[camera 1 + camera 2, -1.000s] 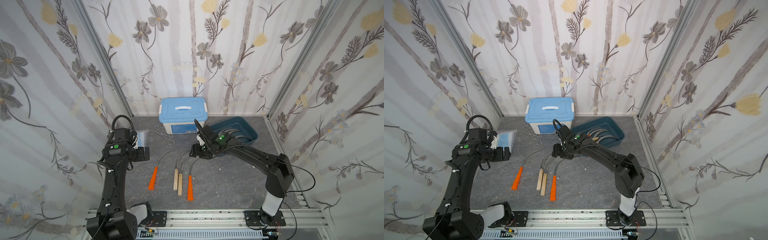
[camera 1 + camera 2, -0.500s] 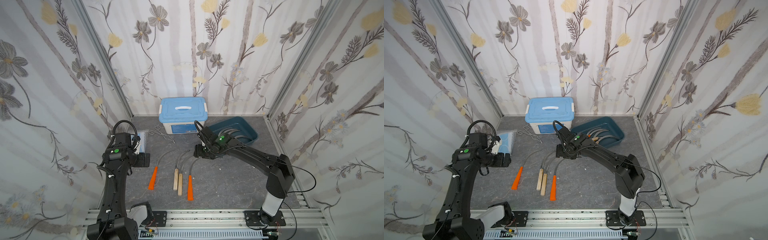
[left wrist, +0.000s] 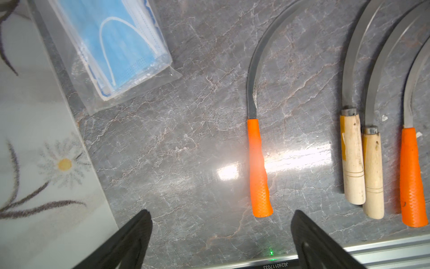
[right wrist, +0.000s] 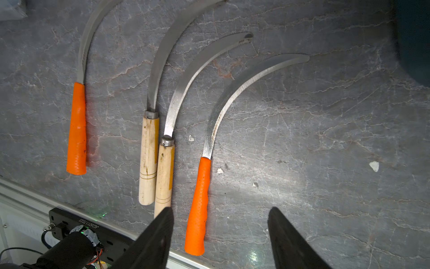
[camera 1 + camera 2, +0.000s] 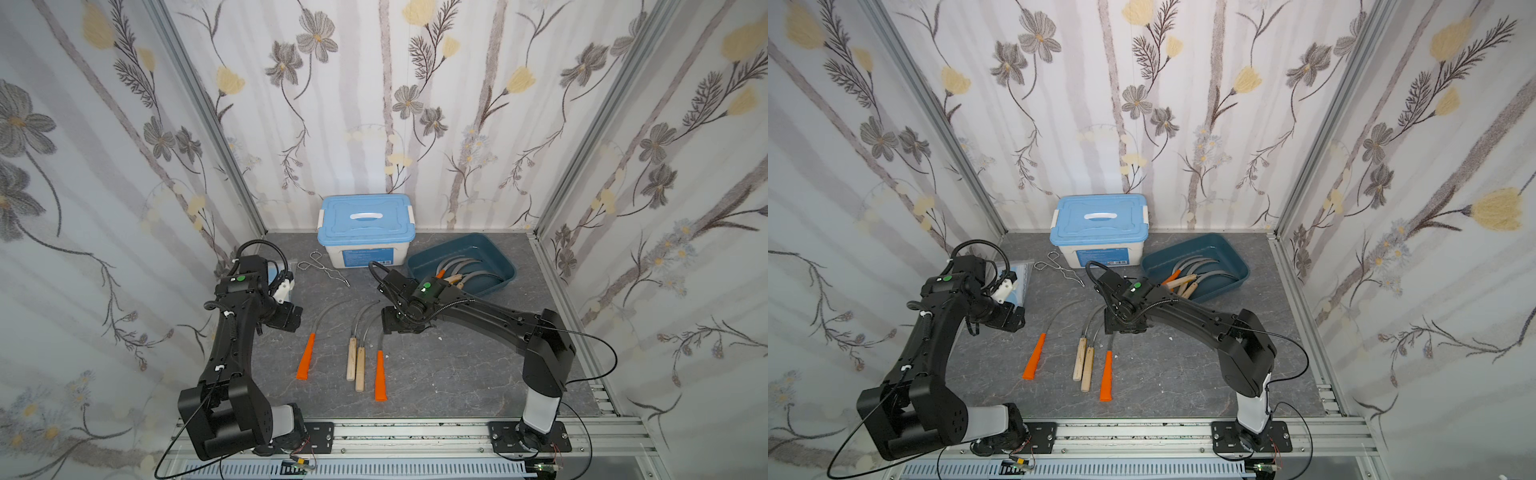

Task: Put small sickles into storage boxes
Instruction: Pick up the sickle at the center of the board.

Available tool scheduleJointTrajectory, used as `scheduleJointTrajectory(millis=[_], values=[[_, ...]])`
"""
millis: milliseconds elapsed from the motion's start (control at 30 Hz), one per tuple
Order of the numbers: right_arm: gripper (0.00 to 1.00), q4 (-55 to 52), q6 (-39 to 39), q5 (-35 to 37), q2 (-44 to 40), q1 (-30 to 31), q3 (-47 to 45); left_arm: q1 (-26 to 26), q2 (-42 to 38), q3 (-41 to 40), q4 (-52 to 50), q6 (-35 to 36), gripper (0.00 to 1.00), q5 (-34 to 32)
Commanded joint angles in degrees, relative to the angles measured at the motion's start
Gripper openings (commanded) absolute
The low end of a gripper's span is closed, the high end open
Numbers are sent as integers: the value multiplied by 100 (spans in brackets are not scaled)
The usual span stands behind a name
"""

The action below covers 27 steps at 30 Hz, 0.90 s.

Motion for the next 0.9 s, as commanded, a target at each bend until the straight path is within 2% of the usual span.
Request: scheduleJointTrajectory(millis=[0,133,333,467,867], values=[[67,32,89,118,70,70,26,-10,87,-258,-84,713,100,19],[67,23,92,109,102,113,25,-19,265,-473,10,984,100,-218],[67,15,123,106,93,136,-16,-140,441,-499,-27,979,100,-82],[67,38,240,193,-35,156,-175,-368,590,-727,180,950,100,-274],[67,204,597,355,-539,153,-788,-743,1465,-702,376,385,94,-540]])
